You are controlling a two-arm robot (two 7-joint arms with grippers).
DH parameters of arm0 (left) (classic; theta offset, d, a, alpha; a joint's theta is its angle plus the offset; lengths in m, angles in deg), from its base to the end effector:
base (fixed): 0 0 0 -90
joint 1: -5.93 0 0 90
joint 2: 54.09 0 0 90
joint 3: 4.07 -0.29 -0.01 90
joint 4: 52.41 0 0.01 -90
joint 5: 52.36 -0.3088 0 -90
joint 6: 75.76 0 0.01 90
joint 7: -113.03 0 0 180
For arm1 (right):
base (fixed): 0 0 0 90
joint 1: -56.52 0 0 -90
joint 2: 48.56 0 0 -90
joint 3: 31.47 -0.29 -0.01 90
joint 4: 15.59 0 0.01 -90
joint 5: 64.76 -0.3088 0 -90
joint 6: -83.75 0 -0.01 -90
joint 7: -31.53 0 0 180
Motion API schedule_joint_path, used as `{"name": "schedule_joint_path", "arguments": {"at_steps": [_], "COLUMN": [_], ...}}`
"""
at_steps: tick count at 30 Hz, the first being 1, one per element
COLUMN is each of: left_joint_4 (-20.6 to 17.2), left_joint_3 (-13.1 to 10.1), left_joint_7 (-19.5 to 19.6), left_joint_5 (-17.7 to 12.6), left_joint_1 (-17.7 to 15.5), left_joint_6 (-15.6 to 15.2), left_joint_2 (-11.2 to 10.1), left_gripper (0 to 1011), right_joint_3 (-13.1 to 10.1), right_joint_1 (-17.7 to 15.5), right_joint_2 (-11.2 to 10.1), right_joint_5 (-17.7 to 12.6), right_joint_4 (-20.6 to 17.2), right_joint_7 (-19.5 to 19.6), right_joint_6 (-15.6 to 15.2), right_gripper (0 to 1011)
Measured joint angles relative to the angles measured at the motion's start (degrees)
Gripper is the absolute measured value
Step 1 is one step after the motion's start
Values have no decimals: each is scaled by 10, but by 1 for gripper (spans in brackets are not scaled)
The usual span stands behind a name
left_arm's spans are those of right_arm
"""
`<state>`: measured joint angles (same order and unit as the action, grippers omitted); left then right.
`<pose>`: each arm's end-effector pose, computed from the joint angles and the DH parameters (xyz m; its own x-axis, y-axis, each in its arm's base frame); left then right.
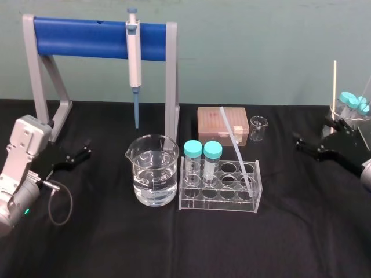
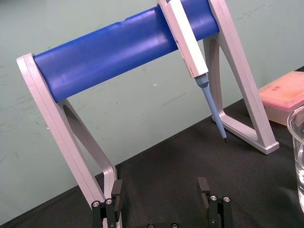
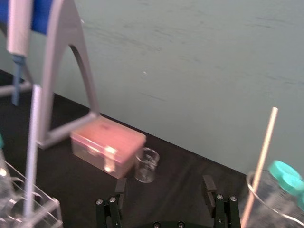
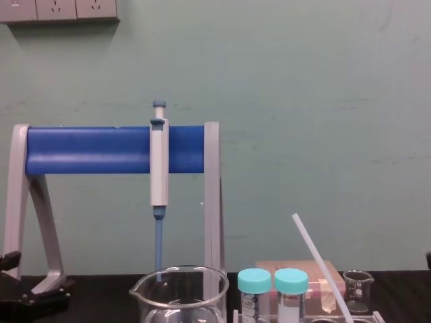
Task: Pick up the stirring rod with one hand, then place it down.
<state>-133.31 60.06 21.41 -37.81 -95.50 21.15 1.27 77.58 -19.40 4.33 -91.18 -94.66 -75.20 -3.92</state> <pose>0.3581 0.0826 -0.3023 0.2924 0.8803 0.3736 -0.9552 0.2875 0.0703 0.3797 -0.1337 -0.2658 0.4396 -0.8766 0.1959 0.8976 0.4209 -0.1309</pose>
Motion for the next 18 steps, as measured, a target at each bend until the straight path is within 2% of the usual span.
{"name": "schedule_joint_path", "arguments": {"at_steps": [7, 18], "left_joint_4": [0, 0], "left_joint_3": [0, 0], "left_joint_7": [0, 0], "left_joint_5": [0, 0], "left_joint_1": [0, 0], "left_joint_6": [0, 0], "left_joint_2": [0, 0], "left_gripper": [1000, 1000], "right_joint_3": [-8, 6], "right_joint_1": [12, 30], "right_joint_2": [5, 32], "right_joint_5": [-39, -52], "right_joint_4": [-17, -36], "right_joint_7": [-65, -120], "right_joint_6": [-26, -57], "right_gripper": [1003, 1003]}}
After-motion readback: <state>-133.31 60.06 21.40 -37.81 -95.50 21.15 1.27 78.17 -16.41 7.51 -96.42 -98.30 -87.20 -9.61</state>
